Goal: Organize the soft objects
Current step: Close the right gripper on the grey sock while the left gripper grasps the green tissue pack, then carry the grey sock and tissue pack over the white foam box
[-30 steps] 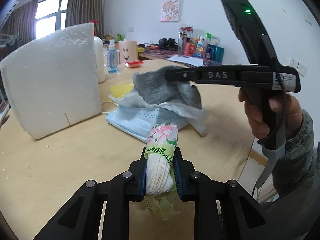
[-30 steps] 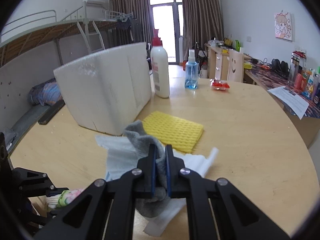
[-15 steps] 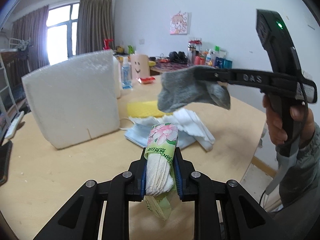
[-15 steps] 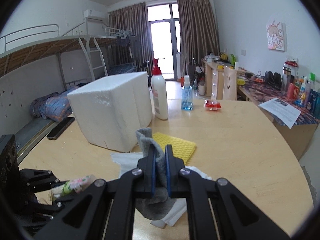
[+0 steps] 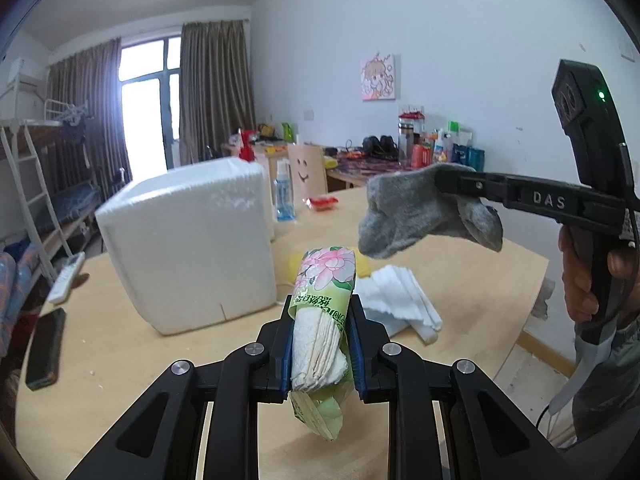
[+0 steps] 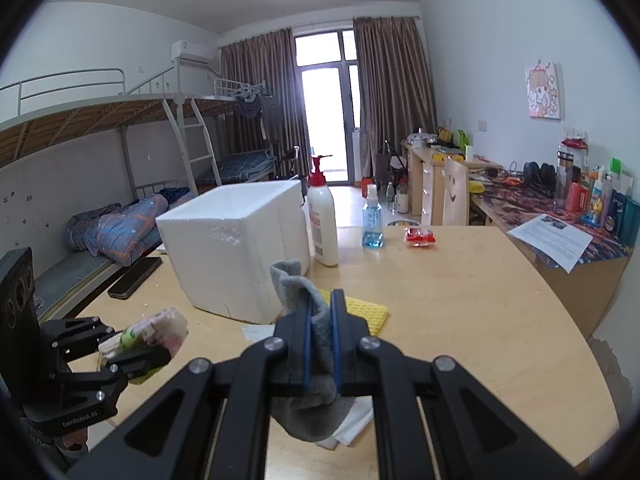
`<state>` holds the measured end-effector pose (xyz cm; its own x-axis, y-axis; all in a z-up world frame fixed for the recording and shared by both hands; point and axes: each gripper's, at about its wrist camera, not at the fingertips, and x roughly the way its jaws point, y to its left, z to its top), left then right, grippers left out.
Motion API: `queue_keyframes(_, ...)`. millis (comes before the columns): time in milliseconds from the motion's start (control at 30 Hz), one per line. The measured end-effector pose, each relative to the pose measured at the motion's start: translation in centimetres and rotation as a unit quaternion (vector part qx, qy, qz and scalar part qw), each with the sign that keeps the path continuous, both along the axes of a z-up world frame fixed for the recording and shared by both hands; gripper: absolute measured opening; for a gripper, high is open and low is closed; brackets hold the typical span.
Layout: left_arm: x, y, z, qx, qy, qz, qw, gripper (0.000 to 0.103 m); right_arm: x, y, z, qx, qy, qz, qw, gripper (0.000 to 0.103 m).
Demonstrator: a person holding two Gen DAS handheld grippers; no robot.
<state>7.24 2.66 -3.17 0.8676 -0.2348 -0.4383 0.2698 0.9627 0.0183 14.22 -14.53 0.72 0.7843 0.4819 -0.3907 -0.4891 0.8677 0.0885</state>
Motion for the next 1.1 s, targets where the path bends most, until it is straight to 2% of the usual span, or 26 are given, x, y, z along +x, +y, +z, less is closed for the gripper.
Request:
queue_keyframes(267,-0.1,0.2,1.8,0.001,-0.025,0.025,0.9994,0.024,-1.5,-0.2,1.4,0.007,-0.024,0.001,1.000,0.011)
queue_keyframes(433,-0.2,0.5,1.9,0.007,-0.031,0.041,0.9986,0.024,-2.2,0.6,0.9,0.001,-0.032,-0.006,0.999,0.011)
queue_keyframes(533,-0.5,1.2,2.2,0.011,-0.035,0.051,0.9980,0.024,-2.6,1.8,0.3,-0.009,-0.039,-0.017,0.999,0.011)
queue_keyframes(800,-1.2,3.1,2.6,0.016,-0.044,0.083,0.9954,0.024,-3.3,5.6,-1.3,-0.023,-0.038,0.004,0.999,0.011)
queue_keyframes(1100,-1.5,4.4,2.8,0.029,-0.036,0.105,0.9934,0.024,-5.0,8.6,-1.7,-0.036,-0.072,0.000,0.997,0.011)
